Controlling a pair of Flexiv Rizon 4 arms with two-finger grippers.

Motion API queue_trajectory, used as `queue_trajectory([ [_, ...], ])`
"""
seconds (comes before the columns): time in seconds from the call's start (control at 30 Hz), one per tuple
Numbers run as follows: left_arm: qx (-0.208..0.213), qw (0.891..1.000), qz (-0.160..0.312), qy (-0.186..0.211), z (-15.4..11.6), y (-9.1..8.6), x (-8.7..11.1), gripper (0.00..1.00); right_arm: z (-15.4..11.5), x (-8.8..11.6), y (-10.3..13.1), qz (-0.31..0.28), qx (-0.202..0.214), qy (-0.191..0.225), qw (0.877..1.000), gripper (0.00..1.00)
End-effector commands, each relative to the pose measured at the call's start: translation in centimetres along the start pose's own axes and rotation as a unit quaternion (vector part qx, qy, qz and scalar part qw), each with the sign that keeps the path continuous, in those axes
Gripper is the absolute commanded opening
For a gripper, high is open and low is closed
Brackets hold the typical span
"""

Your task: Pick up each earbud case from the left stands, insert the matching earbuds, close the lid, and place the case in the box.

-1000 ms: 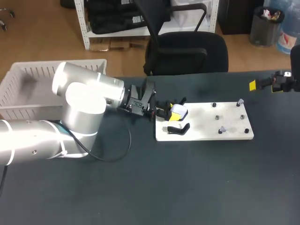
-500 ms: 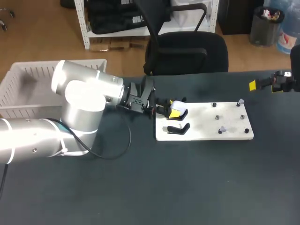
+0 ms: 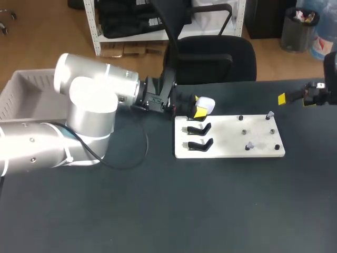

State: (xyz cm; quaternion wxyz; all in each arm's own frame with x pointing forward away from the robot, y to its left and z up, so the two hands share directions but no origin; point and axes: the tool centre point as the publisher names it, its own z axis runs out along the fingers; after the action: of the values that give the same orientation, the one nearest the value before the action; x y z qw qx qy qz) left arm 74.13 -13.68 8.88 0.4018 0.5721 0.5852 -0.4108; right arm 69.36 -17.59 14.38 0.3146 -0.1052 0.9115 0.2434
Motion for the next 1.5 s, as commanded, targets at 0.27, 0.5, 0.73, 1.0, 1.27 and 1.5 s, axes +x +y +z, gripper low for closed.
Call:
queue_trajectory([
  [0.27, -0.01, 1.0, 0.024, -0.014, 1.8, -0.8, -3.7, 0.0, 2.4, -0.5, 3.3, -0.014, -0.002, 0.03, 0.999, 1.0],
  [0.5, -0.01, 0.999, 0.037, -0.008, 3.0, -0.9, -4.5, 0.0, 3.7, -0.1, 5.2, -0.019, -0.014, 0.044, 0.999, 1.0],
  [0.73, -0.01, 0.999, 0.046, -0.009, 4.0, -0.7, -5.4, 0.0, 4.6, 0.0, 6.6, -0.024, -0.026, 0.052, 0.998, 1.0],
  [1.0, 0.002, 0.998, 0.054, -0.012, 4.5, -1.8, -5.7, 0.0, 5.3, -0.4, 6.9, -0.026, -0.033, 0.054, 0.998, 1.0],
  [1.27, 0.012, 0.998, 0.056, -0.011, 4.7, -2.2, -5.6, 0.0, 5.8, -1.0, 6.9, -0.028, -0.038, 0.053, 0.997, 1.0],
  [1.5, 0.024, 0.998, 0.059, -0.017, 4.4, -2.9, -5.8, 0.0, 5.9, -1.6, 6.7, -0.03, -0.036, 0.051, 0.998, 1.0],
])
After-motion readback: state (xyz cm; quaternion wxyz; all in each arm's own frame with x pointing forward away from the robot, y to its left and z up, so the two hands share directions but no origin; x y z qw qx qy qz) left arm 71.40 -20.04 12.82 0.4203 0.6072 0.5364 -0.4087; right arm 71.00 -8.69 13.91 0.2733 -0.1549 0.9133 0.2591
